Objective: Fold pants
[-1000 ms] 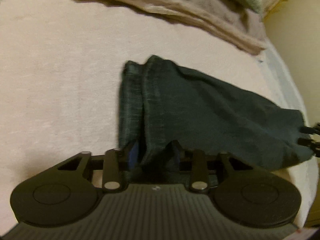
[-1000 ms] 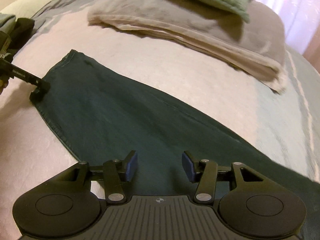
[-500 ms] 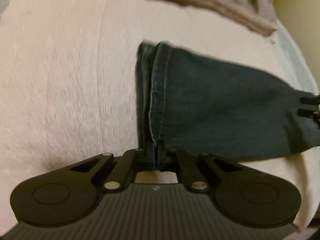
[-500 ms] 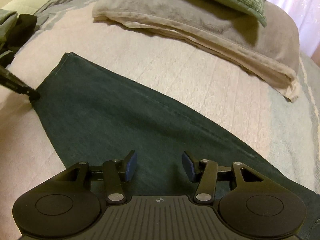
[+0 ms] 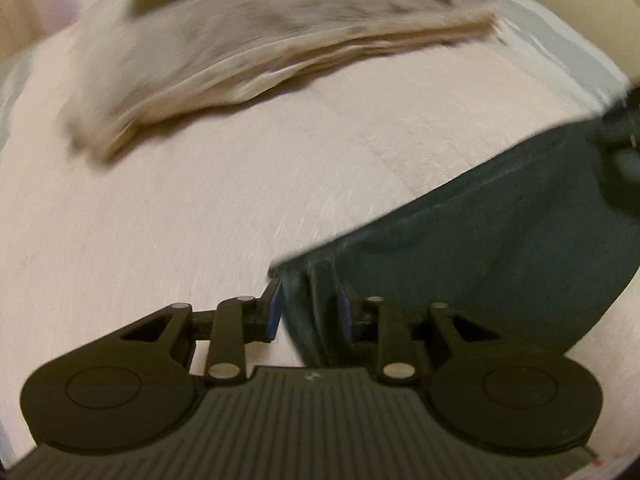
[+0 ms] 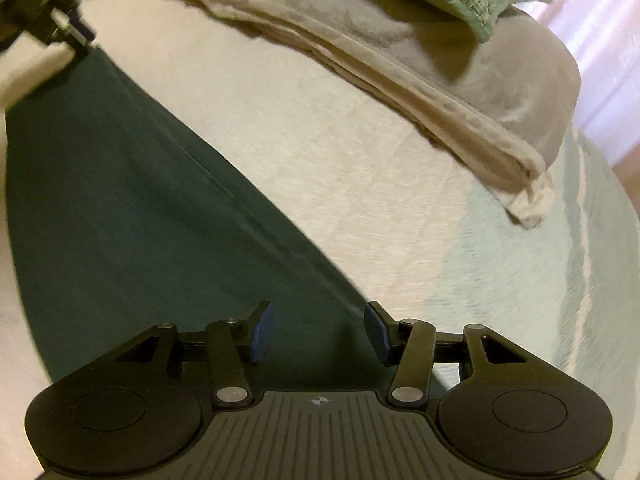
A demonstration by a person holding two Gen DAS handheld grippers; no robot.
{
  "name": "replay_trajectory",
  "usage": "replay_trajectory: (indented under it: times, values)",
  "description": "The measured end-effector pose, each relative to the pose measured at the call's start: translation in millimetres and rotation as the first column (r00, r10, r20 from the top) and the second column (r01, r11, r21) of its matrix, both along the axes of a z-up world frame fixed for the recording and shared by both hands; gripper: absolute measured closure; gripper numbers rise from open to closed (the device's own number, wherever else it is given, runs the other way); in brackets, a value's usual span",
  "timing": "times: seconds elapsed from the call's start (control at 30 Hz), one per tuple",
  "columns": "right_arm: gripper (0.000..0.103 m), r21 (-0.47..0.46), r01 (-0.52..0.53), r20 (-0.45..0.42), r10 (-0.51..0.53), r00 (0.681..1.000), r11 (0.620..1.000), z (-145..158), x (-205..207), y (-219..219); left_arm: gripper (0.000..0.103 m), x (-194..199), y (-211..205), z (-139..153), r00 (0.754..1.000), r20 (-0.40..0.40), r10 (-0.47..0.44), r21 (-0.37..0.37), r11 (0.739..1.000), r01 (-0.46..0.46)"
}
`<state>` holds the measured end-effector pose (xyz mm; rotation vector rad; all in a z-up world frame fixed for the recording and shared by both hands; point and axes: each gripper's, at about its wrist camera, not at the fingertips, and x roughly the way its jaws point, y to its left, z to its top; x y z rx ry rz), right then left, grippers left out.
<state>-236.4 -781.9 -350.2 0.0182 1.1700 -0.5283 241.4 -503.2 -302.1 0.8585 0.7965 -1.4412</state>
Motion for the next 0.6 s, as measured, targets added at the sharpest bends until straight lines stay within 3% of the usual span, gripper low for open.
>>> replay_trajectory:
  times: [0.07, 0.17, 0.27, 0.37, 0.6]
  values:
    - [0.056, 0.002, -0.019, -0.014, 0.019, 1.0, 1.0, -5.2, -7.8, -8.5, 0.078, -0.2, -18.2, -9.3, 0.998, 0.027, -0.064, 0.024, 0.998, 0.063]
    - [0.056, 0.011, -0.019, -0.038, 0.019, 0.999, 1.0, -14.9, -21.4, -15.6, 0.078, 8.2, -30.0, -21.6, 0.995, -0.036, -0.089, 0.061, 0.994, 0.091]
    - [0.056, 0.023, -0.024, -0.06, 0.025, 0.998, 0.999, -23.4, -36.1, -20.1, 0.086, 10.6, -28.6, -20.8, 0.994, -0.061, -0.093, 0.082, 0.992, 0.098]
    - [0.056, 0.022, -0.013, -0.068, 0.014, 0.998, 1.0, -30.1, -49.1, -31.5, 0.096, 8.7, -23.8, -15.6, 0.993, -0.075, -0.095, 0.084, 0.991, 0.101]
    - [0.056, 0.06, -0.106, -0.125, 0.112, 0.986, 0.993, -42.0, -55.0, -47.8, 0.098, 1.6, -14.2, -6.0, 0.997, -0.016, -0.08, 0.042, 0.996, 0.081]
